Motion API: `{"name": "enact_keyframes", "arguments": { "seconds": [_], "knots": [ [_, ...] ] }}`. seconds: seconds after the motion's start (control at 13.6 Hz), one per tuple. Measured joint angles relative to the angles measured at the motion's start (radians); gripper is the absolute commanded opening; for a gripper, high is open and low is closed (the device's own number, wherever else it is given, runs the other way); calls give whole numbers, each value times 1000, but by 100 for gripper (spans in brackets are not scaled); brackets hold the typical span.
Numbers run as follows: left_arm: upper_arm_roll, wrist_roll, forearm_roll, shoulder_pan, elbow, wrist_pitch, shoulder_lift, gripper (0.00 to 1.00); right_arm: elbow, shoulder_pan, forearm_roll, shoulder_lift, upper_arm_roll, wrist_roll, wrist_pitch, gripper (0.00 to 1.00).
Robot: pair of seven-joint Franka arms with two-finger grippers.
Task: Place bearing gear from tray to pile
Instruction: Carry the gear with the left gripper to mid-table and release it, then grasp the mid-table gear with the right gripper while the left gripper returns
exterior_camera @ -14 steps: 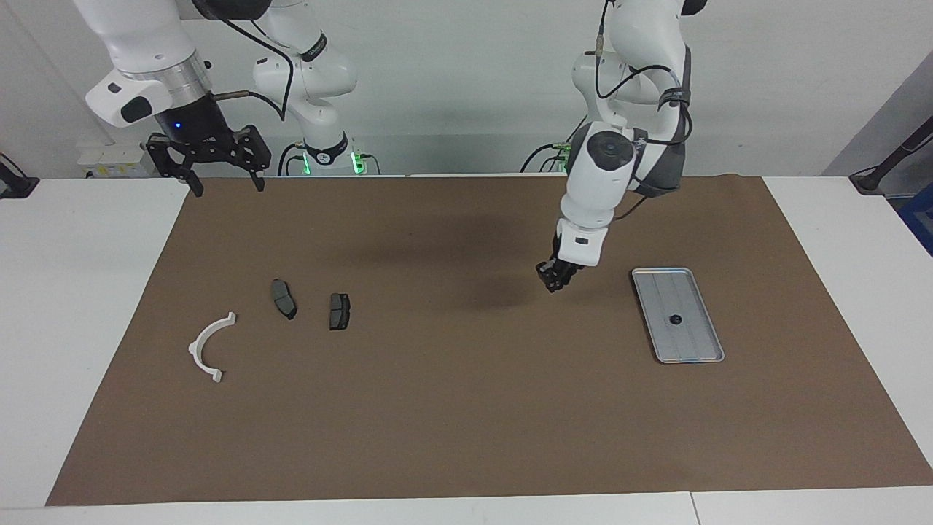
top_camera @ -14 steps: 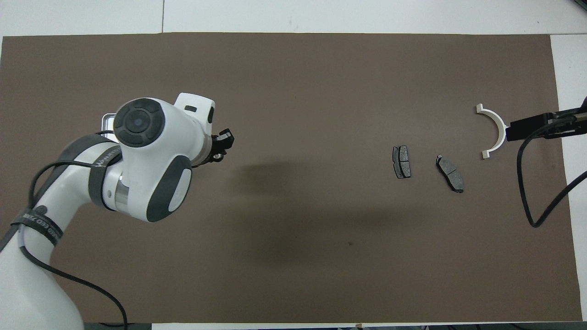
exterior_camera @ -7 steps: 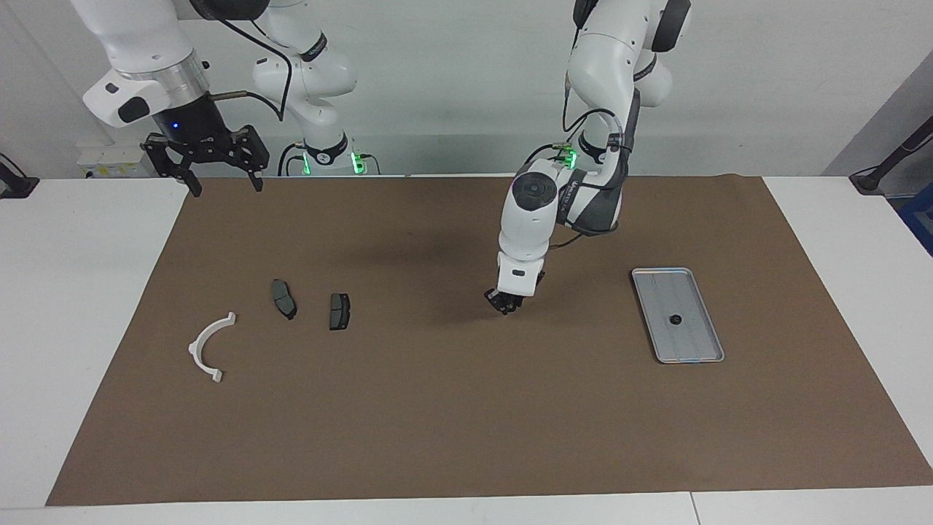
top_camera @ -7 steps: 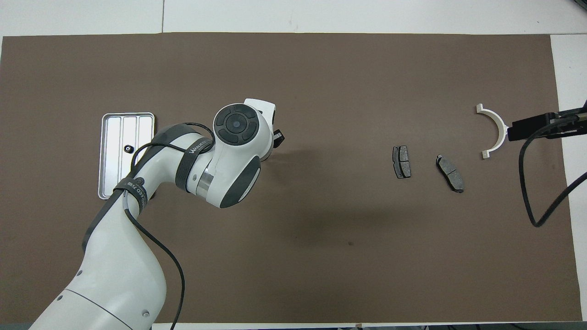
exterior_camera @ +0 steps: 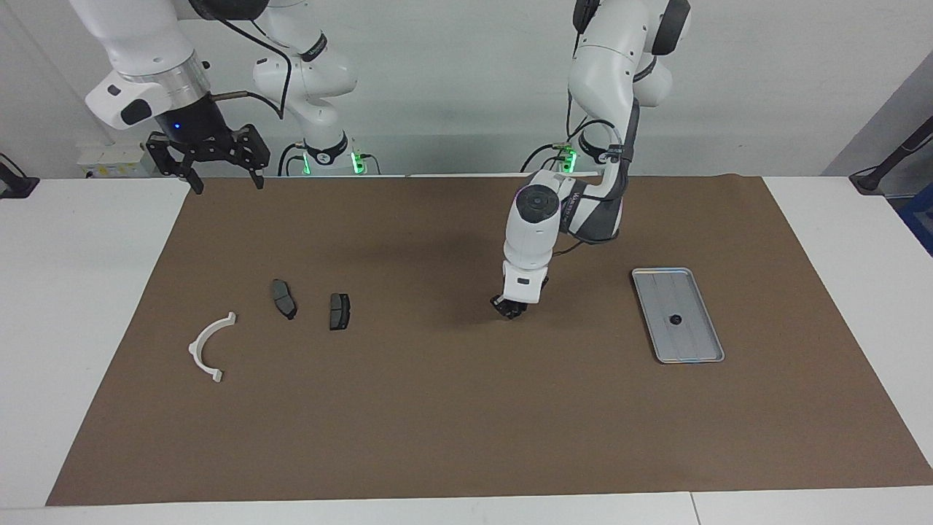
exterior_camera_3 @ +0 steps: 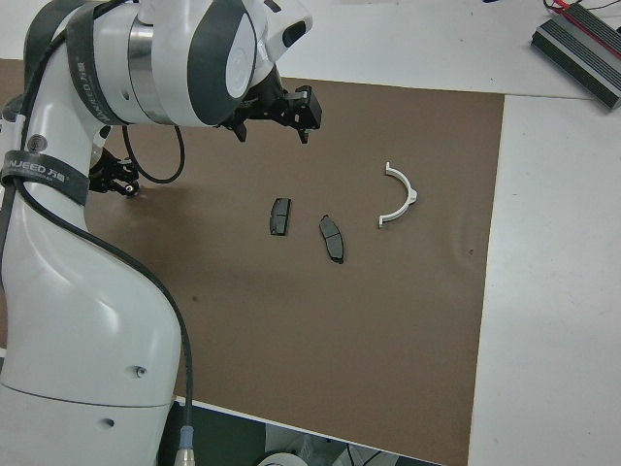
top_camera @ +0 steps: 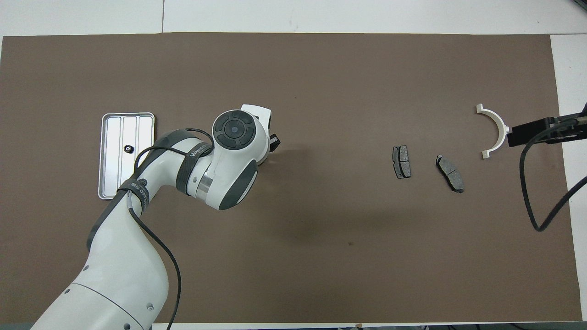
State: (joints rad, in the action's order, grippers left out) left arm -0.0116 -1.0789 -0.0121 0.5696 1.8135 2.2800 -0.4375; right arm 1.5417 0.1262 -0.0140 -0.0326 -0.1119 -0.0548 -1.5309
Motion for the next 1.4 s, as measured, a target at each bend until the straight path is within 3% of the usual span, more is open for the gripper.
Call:
{"name": "enact_keyframes", "arguments": {
  "seconds": [0.29,0.37,0.44,0.52,0.81,0.96,1.25,1.4],
  "knots": [
    [0,0,0,0,21,25,0,5,0,1,0,-3,1,0,6,100],
    [0,0,0,0,23,28,1,23,0,1,0,-4,1,0,7,100],
    [0,0,0,0,23,28,1,96,0,1,0,-5,1,0,10,100],
    [0,0,0,0,23,28,1,100,0,1,0,-6,1,0,11,100],
    [9,2,-3,-2,9,-5,6,100,0,5,0,-7,2,27,14,100],
    [26,82,-7,-39,3,-51,41,100,3,35,0,-7,2,134,18,100],
    [33,428,-8,-239,43,-179,185,100,31,154,0,-2,7,411,-7,100],
    [34,604,-8,-343,61,-187,208,100,75,228,0,15,8,566,-80,100]
  ]
}}
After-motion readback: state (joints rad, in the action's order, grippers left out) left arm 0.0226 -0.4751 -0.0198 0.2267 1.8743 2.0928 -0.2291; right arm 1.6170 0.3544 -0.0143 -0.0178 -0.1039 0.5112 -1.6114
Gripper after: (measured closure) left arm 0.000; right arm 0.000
